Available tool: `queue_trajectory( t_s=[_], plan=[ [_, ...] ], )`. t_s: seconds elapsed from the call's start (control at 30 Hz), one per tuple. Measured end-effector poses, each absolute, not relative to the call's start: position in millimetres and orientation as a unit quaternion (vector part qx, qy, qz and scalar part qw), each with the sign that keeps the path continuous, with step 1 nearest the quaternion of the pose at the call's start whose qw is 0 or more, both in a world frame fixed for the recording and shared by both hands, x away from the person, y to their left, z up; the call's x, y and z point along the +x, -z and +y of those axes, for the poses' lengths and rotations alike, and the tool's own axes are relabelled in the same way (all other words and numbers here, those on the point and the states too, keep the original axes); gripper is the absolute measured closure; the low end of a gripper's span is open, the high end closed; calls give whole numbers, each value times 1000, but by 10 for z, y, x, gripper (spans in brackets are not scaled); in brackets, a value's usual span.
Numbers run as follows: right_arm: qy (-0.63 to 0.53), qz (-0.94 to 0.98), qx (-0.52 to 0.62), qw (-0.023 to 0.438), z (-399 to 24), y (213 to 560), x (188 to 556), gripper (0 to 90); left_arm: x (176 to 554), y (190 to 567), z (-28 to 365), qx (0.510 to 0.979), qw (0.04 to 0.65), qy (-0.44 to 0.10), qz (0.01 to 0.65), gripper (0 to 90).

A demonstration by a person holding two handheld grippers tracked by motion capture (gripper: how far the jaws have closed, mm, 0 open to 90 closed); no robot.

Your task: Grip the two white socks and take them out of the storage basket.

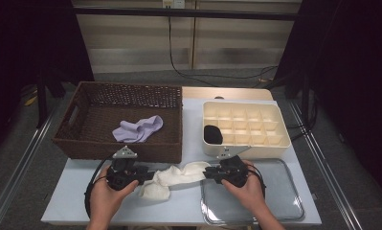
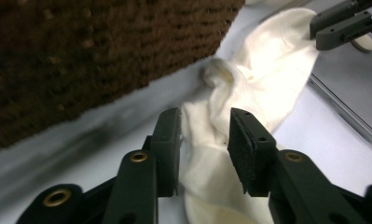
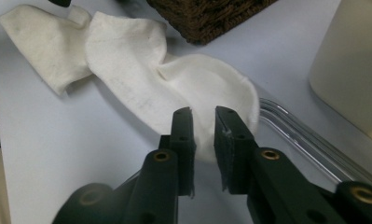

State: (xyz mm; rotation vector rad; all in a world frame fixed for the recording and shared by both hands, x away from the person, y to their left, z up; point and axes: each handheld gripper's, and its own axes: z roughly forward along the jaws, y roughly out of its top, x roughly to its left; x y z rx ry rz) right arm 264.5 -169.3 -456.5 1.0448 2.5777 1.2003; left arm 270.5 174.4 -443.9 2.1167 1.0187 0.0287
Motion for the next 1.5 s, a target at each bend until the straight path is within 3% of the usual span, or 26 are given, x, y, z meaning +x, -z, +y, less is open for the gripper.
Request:
queue_trajectory(
  t_s=[0.1, 0.17, 0.27, 0.33, 0.53, 0.73, 0.87, 1.03, 1.27, 1.5],
  plan=[
    [-398, 849, 343, 61, -1678, 4548, 2640, 690, 2690, 4515, 1697, 837, 371, -5, 402, 586],
    [-401, 848, 341, 64, -1662, 4539, 2644, 665, 2685, 4554, 1683, 845, 356, 5, 399, 613],
    [-400, 850, 336, 65, -1631, 4547, 2654, 640, 2673, 4598, 1672, 847, 347, 14, 402, 696],
    [-400, 851, 334, 60, -1604, 4557, 2656, 625, 2663, 4588, 1683, 847, 344, 23, 406, 835],
    [-405, 854, 321, 59, -1544, 4538, 2669, 596, 2624, 4479, 1784, 842, 343, 19, 415, 874],
    [-402, 860, 310, 53, -1468, 4567, 2687, 581, 2630, 4446, 1947, 825, 360, -6, 437, 871],
    [-397, 865, 304, 52, -1437, 4588, 2689, 576, 2639, 4461, 2000, 817, 372, -6, 440, 738],
    [-403, 863, 301, 49, -1442, 4572, 2688, 572, 2619, 4438, 2003, 819, 377, 7, 432, 677],
    [-406, 863, 297, 47, -1402, 4578, 2679, 558, 2627, 4513, 1947, 829, 357, 11, 430, 696],
    [-401, 867, 291, 46, -1385, 4594, 2673, 550, 2638, 4554, 1930, 836, 340, 13, 430, 649]
  ],
)
